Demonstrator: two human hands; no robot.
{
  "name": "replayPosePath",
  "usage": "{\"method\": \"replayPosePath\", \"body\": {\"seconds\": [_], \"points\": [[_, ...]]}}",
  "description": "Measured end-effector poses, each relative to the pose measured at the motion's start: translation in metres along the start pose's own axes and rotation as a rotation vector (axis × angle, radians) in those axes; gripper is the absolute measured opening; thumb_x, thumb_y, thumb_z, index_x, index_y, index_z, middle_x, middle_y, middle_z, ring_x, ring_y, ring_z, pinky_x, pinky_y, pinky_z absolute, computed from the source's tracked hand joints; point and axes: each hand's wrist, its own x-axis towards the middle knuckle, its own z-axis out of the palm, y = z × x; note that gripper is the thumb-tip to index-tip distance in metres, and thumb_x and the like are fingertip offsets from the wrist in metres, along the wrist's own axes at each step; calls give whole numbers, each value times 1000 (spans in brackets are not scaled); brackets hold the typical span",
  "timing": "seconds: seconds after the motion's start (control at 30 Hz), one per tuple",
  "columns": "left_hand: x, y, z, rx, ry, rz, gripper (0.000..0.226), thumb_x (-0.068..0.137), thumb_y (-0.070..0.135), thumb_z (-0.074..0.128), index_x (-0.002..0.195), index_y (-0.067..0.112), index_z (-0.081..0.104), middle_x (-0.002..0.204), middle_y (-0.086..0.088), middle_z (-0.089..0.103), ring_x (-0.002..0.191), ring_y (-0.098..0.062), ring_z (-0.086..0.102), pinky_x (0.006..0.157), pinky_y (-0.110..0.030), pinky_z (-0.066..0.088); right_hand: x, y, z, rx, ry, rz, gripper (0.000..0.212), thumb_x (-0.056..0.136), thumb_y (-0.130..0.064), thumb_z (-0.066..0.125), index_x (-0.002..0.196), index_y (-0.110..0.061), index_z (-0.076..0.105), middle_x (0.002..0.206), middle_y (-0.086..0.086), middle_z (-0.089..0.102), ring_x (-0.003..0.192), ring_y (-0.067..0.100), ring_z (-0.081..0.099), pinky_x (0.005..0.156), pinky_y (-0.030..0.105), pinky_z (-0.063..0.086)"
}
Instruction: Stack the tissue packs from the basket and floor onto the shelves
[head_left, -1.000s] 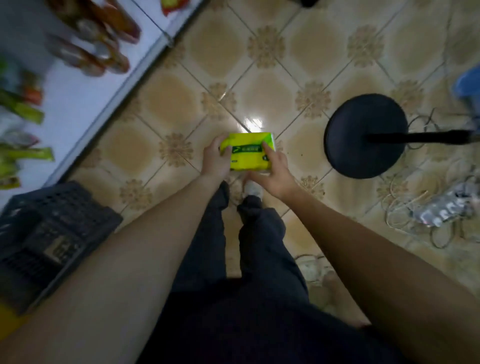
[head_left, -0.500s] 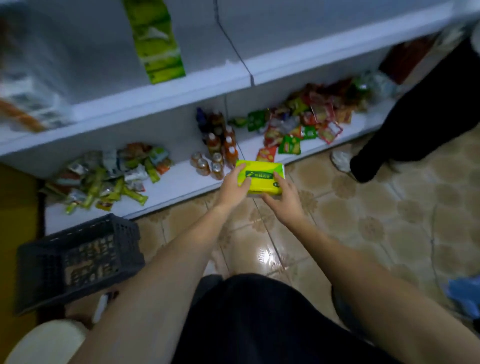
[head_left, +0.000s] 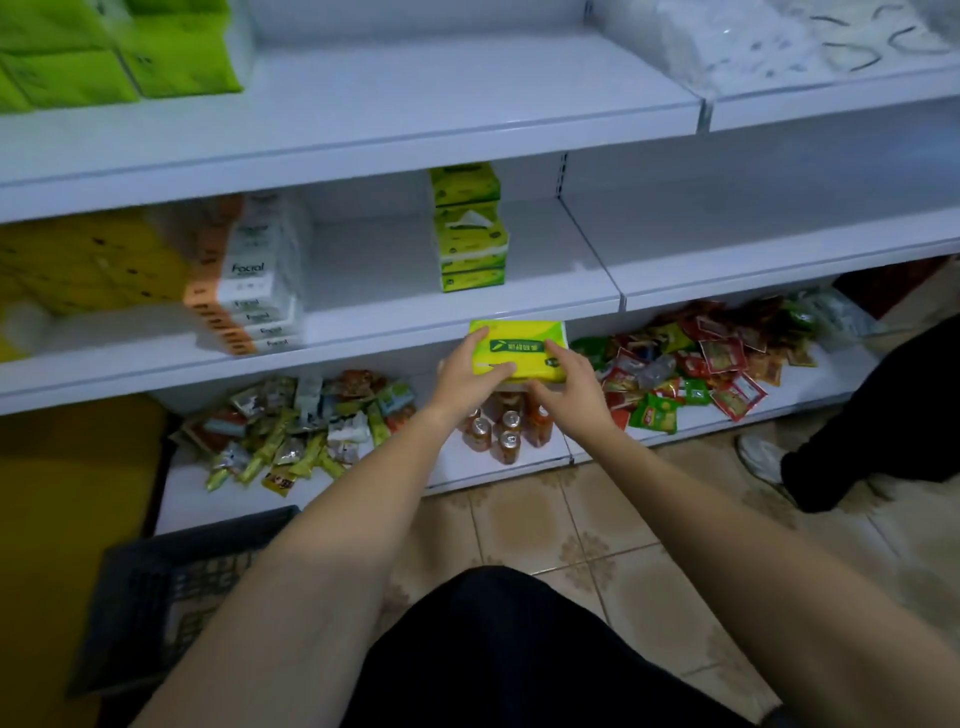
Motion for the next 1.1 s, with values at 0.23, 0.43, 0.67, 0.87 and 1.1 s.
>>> {"method": "replayPosePath", "body": {"seconds": [0.23, 0.43, 0.67, 0.87, 1.1], "points": [[73, 4, -37, 126, 80, 77, 81, 76, 34, 76, 143, 20, 33, 142, -8, 42, 135, -27, 30, 112, -32, 25, 80, -26, 14, 9, 28, -80, 60, 88, -19, 61, 141, -9, 35, 139, 13, 41, 130, 24, 38, 108, 33, 32], [145, 25, -48, 115, 173, 36, 72, 82, 21, 70, 142, 11, 32, 138, -16, 31, 131, -23, 33, 96, -12, 23, 171, -33, 12, 51, -5, -129, 58, 89, -20, 59, 141, -11, 35, 136, 13, 42, 123, 23, 45, 102, 33, 39], [229, 24, -45, 211, 293, 24, 68, 69, 32, 70, 129, 10, 49, 124, -20, 52, 112, -29, 55, 93, -31, 48, 263, -29, 6, 17, -65, -124, 52, 88, -12, 56, 138, -8, 40, 134, 18, 40, 121, 28, 45, 85, 15, 32], [251, 30, -46, 338, 339, -4, 41, 82, 10, 65, 121, 0, 56, 118, -20, 61, 110, -32, 57, 83, -21, 40, 299, -13, 23, -22, -81, -175, 50, 91, -9, 52, 139, -11, 38, 139, 16, 37, 121, 30, 47, 92, 22, 33], [276, 14, -42, 325, 286, -30, 60, 87, 22, 57, 141, 9, 37, 136, -18, 48, 126, -33, 45, 100, -38, 42, 318, -3, 32, -44, -45, -167, 52, 93, -12, 47, 143, -16, 33, 144, 10, 33, 123, 25, 46, 93, 24, 35]]}}
